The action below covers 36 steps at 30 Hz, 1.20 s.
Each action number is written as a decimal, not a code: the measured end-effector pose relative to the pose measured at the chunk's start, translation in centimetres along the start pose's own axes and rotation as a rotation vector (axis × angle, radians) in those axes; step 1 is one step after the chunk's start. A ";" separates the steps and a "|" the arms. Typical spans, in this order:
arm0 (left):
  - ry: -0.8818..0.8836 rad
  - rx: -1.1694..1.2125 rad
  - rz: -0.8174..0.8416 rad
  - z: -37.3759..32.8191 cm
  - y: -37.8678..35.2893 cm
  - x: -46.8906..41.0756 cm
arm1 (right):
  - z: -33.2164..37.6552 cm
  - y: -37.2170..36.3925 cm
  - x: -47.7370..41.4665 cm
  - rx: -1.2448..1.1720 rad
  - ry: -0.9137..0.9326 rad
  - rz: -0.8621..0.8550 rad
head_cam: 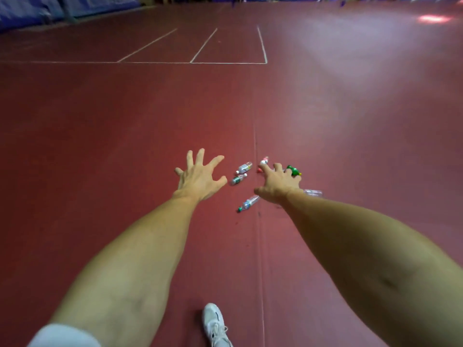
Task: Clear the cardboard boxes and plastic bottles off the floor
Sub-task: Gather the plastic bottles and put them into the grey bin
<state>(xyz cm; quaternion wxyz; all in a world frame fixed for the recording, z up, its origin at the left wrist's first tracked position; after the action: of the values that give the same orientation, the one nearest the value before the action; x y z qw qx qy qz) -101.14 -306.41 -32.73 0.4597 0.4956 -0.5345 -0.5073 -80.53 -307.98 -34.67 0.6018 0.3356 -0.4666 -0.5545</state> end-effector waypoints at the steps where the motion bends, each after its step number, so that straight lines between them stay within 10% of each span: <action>1: -0.024 0.002 0.004 -1.2 -0.5 -2.4 | -1.3 0.6 -2.0 -0.001 -0.020 -0.012; 13: -0.277 -0.037 0.099 -16.0 -5.5 -26.1 | -15.0 6.2 -20.9 -0.072 -0.253 -0.090; 36: -0.178 -0.091 0.118 -31.7 -8.0 -60.1 | -28.9 15.8 -55.9 -0.017 -0.160 0.004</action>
<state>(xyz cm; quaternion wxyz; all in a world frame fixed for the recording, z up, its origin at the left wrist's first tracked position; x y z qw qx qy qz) -63.93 -249.20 -38.04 0.4615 0.3950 -0.5777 -0.5453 -45.10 -253.91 -40.47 0.5666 0.2840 -0.5091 -0.5824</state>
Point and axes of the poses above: each hand's wrist, its own x-axis away from the middle knuckle, its own y-axis out of the back of the hand, z = x × y, the point moved 10 cm from there along -x, towards the middle knuckle, and after that the axes turned 10 degrees about -x, right-handed, at the moved point
